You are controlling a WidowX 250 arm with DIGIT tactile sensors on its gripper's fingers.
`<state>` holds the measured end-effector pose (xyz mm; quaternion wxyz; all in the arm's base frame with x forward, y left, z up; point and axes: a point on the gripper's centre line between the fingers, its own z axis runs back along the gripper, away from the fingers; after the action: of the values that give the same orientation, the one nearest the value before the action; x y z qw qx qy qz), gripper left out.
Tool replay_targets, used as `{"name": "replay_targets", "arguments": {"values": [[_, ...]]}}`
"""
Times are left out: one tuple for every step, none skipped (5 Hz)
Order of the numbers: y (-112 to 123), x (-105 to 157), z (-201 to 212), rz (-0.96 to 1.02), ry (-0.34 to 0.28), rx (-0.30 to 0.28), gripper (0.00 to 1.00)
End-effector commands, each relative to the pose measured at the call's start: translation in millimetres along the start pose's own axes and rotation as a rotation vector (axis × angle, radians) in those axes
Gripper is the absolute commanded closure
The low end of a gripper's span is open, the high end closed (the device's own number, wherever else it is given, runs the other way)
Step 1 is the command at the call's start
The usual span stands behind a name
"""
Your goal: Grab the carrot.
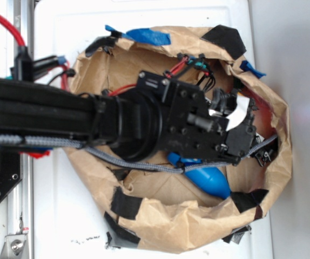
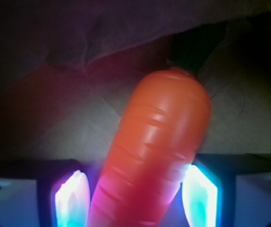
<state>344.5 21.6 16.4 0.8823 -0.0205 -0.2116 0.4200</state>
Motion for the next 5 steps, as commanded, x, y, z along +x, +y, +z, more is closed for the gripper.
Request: {"name": "replay_targets", "arguments": {"values": [[3, 6, 5, -0.03, 0.006, -0.065, 1.0], [4, 5, 7, -0.033, 0.011, -0.073, 1.0], [6, 5, 13, -0.033, 0.041, -0.069, 1.0], [9, 1, 45, -0.086, 0.084, -0.022, 1.0], [15, 2, 86, -0.146, 0.183, -0.009, 1.0]]}}
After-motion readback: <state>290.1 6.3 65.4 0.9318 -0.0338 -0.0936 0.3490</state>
